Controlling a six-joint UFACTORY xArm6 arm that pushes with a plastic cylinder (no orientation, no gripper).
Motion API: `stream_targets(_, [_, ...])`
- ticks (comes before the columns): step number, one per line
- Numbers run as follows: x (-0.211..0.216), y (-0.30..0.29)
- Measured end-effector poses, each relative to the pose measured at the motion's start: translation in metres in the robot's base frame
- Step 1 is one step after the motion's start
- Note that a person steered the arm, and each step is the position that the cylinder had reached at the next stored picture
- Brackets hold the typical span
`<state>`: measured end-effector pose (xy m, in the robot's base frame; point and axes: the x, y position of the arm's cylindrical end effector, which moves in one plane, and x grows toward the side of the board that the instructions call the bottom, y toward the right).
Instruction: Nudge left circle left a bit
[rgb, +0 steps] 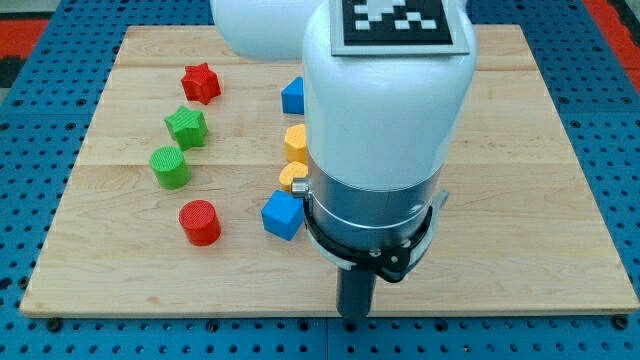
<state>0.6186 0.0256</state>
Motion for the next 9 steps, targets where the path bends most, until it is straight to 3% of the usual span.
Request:
stream_targets(3, [-0.014, -0.055])
stream_targets(7, [-0.047, -0.075])
stream_targets(9, [-0.072, -0.135])
